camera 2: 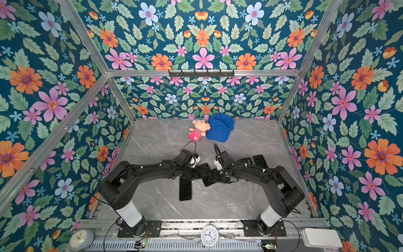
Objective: Put the phone into the phone case
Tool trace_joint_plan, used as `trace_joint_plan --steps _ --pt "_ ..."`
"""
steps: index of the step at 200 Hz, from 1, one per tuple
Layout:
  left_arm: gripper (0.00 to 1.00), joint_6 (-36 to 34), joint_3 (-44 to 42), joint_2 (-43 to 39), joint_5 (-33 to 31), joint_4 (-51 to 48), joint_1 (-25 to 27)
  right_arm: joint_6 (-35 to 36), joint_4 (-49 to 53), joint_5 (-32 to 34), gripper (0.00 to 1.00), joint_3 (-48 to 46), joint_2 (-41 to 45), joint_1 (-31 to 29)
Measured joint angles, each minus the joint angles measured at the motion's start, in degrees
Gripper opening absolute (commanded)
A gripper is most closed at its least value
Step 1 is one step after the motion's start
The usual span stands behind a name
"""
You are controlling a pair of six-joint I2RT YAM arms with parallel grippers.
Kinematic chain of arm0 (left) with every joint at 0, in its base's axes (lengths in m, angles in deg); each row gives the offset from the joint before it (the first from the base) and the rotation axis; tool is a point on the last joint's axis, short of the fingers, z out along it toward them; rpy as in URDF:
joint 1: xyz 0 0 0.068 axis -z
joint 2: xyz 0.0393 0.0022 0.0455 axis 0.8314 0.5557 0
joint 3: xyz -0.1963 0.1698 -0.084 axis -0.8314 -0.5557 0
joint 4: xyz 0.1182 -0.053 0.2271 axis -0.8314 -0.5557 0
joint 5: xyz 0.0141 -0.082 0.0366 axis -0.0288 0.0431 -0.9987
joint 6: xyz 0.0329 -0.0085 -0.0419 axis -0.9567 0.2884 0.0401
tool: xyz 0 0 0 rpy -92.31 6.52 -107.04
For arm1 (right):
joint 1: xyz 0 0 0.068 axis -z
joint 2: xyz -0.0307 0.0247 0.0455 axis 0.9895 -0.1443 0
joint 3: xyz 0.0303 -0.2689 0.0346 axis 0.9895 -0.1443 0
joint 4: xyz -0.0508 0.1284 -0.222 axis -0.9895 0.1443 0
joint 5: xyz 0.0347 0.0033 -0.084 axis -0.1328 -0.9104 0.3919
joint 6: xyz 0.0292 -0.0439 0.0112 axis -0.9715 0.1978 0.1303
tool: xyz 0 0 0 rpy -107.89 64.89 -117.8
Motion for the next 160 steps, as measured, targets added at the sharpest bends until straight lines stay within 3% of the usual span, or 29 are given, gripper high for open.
trace_joint_plan --steps 130,160 --pt "0.62 -5.18 7.17 4.13 -1.68 -6.32 -3.45 -8.98 -3.13 -0.48 0.58 -3.34 2.91 -2.14" --pt "0.51 -4.39 6.34 0.15 -3.5 -10.38 -3.19 -11.04 -3.15 -0.42 0.59 -3.54 2.99 -2.14"
